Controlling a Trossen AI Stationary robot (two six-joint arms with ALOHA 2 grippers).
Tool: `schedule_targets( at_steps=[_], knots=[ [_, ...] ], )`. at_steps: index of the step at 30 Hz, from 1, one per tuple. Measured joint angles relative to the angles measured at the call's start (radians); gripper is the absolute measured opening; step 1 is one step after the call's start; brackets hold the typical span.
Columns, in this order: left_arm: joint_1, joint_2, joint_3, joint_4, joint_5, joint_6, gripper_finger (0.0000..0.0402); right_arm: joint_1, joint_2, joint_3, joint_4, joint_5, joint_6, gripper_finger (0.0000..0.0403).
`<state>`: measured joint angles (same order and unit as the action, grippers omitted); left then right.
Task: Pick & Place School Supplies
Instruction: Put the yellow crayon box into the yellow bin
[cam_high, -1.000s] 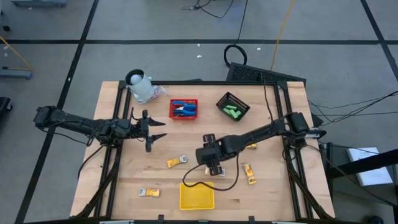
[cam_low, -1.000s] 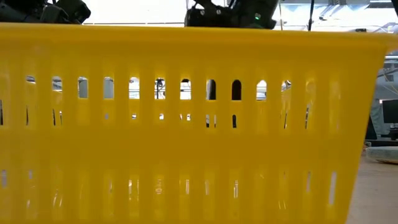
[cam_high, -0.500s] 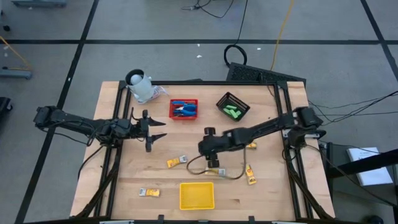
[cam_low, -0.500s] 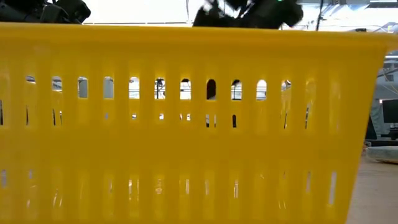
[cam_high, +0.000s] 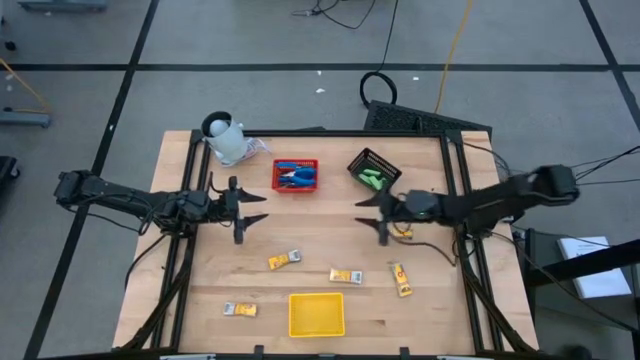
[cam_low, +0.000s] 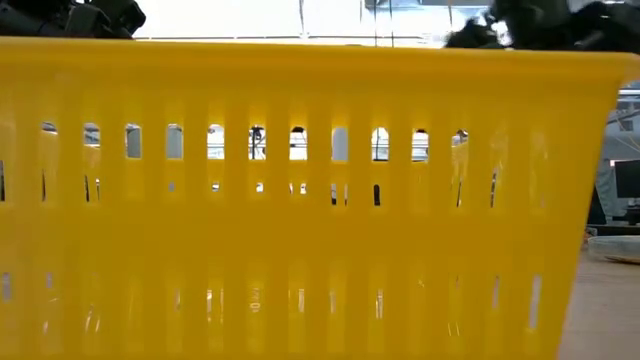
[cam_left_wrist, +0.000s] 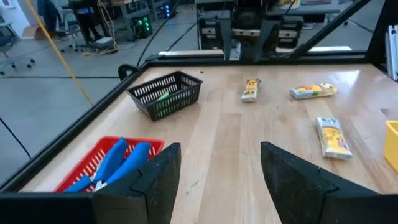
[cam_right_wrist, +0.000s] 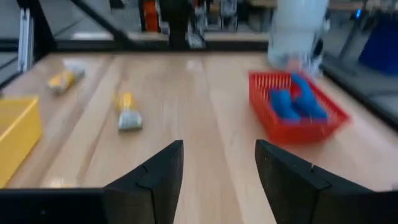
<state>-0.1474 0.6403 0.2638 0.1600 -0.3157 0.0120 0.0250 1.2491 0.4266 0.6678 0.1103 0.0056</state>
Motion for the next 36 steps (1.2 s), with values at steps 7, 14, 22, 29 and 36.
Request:
schedule_targets(
  at_steps=[7,14,22,29,36],
  knots=[
    [-0.002,0.0,0.0,-0.005,0.0,0.001,0.0225,0.04,-0.27,-0.082,-0.415,0.082,0.086,0.0184],
    [-0.002,0.0,0.0,-0.01,0.0,0.0,0.0225,0.067,-0.398,-0.083,-0.701,0.101,0.182,0.0185],
    [-0.002,0.0,0.0,-0.015,0.0,-0.008,0.0225,0.069,-0.405,-0.083,-0.867,0.093,0.257,0.0189],
    [-0.002,0.0,0.0,-0.015,0.0,-0.008,0.0225,0.069,-0.381,-0.083,-0.908,-0.008,0.315,0.0192],
    [-0.002,0.0,0.0,-0.016,0.0,-0.009,0.0225,0.103,-0.33,-0.083,-0.912,-0.035,0.353,0.0192]
  ],
)
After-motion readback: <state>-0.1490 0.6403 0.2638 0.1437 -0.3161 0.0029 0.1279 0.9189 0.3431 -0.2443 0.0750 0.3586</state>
